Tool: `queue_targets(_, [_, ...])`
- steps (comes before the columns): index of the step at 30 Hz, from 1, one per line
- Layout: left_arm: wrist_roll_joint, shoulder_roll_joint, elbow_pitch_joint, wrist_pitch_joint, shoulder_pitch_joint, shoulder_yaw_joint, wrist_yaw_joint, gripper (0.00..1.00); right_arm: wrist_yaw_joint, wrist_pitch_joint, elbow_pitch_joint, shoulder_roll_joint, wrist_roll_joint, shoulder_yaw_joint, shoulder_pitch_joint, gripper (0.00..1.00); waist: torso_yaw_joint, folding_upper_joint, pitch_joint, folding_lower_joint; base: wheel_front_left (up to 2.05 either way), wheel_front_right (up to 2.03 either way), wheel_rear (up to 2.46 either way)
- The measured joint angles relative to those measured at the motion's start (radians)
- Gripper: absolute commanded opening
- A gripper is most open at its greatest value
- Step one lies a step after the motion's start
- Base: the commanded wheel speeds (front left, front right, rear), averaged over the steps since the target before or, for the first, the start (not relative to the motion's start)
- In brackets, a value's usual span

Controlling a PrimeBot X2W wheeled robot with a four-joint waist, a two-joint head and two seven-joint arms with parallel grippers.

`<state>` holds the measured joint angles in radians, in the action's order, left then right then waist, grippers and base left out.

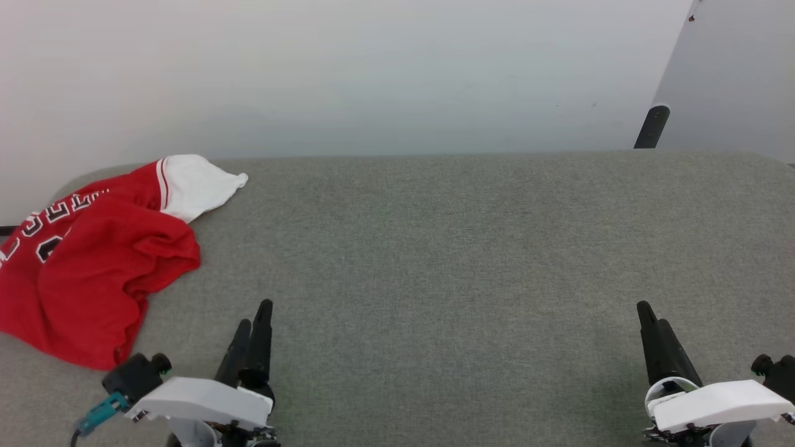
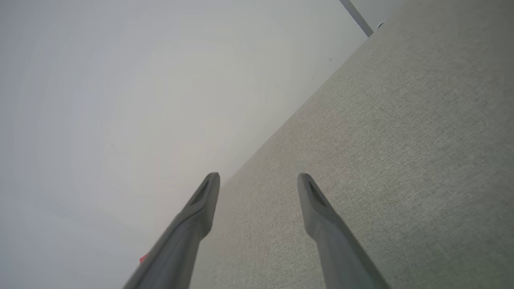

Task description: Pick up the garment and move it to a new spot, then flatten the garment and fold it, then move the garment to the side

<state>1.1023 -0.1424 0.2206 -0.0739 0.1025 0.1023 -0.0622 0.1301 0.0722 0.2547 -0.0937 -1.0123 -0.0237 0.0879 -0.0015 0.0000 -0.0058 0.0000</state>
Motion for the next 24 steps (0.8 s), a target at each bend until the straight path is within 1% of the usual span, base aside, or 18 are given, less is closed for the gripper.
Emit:
queue_targets(3, [-0.084,-0.008,-0.011,-0.008,0.0,0.006,0.012,1.0,0.0,0.009,0.001,0.0,0.1,0.002,0.002,1.0,0.0,0.0,-0.001,-0.0001,0.0,0.0,0.0])
queue_targets(10, [-0.245,-0.011,-0.021,-0.029,0.0,0.02,0.027,1.0,0.0,0.033,-0.001,0.007,0.273,0.001,0.004,1.0,0.0,0.0,-0.003,0.0,0.0,0.0,0.0])
queue_targets(20, [-0.4,-0.008,-0.017,-0.059,-0.004,0.017,0.026,1.0,0.0,0.06,-0.009,0.02,0.433,0.007,0.004,1.0,0.0,0.0,-0.007,0.0,0.0,0.0,0.0])
queue_targets(24, [-0.456,-0.006,-0.016,-0.069,-0.005,0.009,0.018,1.0,0.0,0.07,-0.016,0.023,0.487,0.007,0.003,1.0,0.001,0.0,-0.009,0.0,0.0,0.0,0.0])
